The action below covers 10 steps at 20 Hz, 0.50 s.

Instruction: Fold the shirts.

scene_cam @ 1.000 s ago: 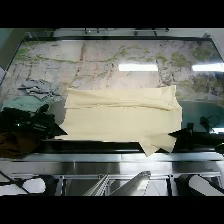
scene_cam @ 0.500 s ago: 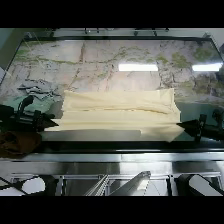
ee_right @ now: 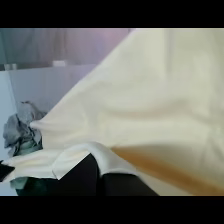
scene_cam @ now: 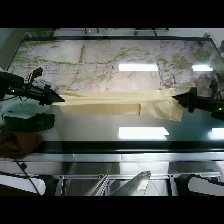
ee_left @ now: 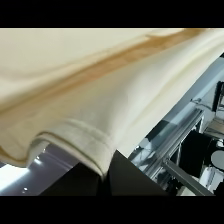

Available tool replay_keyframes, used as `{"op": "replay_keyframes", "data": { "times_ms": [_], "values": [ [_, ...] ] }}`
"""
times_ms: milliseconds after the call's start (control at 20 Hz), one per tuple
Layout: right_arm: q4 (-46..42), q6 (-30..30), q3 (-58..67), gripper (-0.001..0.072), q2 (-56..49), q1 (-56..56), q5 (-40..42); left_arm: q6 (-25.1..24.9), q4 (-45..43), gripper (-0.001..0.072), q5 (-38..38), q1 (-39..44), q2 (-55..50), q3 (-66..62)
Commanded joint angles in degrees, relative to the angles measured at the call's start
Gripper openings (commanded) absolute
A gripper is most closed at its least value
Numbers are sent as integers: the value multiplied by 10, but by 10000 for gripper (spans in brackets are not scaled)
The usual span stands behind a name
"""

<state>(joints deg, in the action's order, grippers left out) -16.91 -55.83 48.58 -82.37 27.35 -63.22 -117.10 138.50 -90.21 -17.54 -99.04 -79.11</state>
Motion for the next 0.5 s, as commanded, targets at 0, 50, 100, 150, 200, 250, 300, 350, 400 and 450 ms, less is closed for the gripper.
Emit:
{"op": "replay_keyframes", "data": {
  "times_ms": [0,50,100,150,200,250,300,350,400,450],
  "values": [
    [5,23,98,23,-98,-26,41,37,-11,27,12,7,-94,-97],
    [5,30,108,23,-119,-31,41,40,-10,27,8,7,-117,-114],
    [5,41,114,23,-137,-35,44,42,-10,27,5,10,-137,-127],
    [5,58,115,23,-153,-40,50,42,-10,27,1,15,-154,-136],
    [5,69,115,23,-165,-43,57,43,-10,27,-2,19,-171,-144],
    [5,75,115,23,-174,-46,61,43,-10,26,-2,23,-183,-149],
    [4,81,115,23,-178,-47,63,42,-10,26,2,26,-190,-148],
    [2,81,115,23,-180,-47,66,42,-10,20,3,26,-195,-148],
    [0,81,115,23,-179,-47,71,42,-10,20,2,26,-197,-148],
    [0,83,115,25,-179,-46,71,42,-9,22,2,25,-197,-149]
  ]
}}
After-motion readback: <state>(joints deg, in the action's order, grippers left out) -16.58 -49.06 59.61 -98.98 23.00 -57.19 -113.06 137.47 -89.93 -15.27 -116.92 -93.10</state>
